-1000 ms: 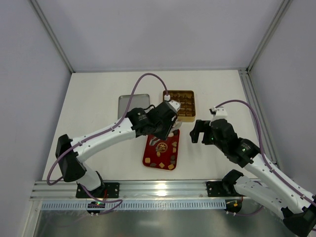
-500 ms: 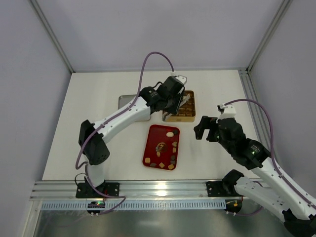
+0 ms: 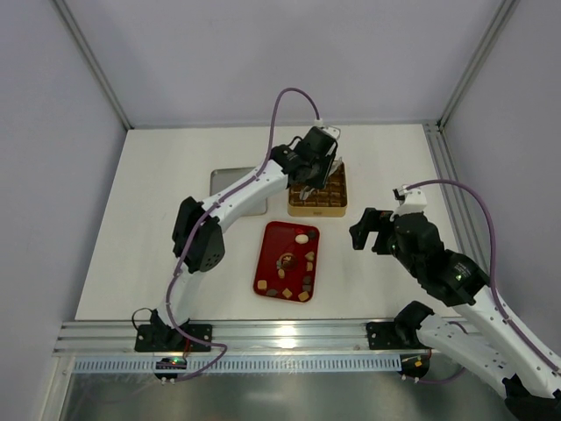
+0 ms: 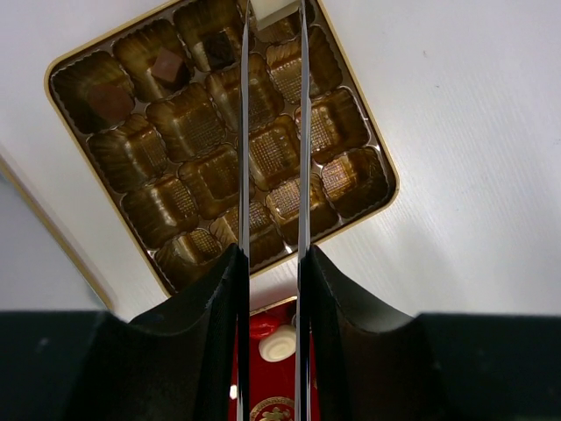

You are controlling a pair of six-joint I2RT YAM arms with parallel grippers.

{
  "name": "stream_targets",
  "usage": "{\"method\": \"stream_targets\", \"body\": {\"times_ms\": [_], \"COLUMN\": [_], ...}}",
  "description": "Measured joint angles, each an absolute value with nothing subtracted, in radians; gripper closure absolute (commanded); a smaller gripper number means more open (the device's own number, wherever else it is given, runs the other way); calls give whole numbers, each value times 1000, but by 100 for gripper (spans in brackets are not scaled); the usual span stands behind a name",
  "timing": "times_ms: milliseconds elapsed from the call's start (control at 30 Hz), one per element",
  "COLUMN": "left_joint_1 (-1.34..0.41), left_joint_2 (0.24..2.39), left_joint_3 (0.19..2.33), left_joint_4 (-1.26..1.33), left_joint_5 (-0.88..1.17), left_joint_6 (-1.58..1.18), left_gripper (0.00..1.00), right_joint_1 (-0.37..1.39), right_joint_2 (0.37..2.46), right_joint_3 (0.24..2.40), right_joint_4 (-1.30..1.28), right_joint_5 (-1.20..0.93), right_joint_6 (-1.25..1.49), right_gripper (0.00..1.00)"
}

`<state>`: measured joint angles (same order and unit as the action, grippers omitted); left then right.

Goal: Pack the chocolate

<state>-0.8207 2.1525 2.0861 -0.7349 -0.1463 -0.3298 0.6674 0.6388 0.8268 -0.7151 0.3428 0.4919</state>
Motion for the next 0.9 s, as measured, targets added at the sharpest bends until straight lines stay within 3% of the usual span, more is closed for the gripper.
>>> {"method": "stream_targets", "body": {"times_ms": [367,567,900], "left_joint_1": [-810,-809,-805], "left_joint_2": [2197,2197,2193], "left_joint_3": [2093,2093,2093], "left_joint_4": [-720,-706,-706], "left_joint_5": [-135,-130,-128], "left_joint_6": [-315,-305,-302], "left_gripper": [59,48,49], "right_joint_1": [667,667,667], "right_joint_2": [639,642,648], "right_joint_3": [827,826,826], "right_joint_4": [-720,-720,-719], "right_joint_5": [345,345,345], "right_joint_6": [483,480,480], "right_gripper": [0,0,0]}}
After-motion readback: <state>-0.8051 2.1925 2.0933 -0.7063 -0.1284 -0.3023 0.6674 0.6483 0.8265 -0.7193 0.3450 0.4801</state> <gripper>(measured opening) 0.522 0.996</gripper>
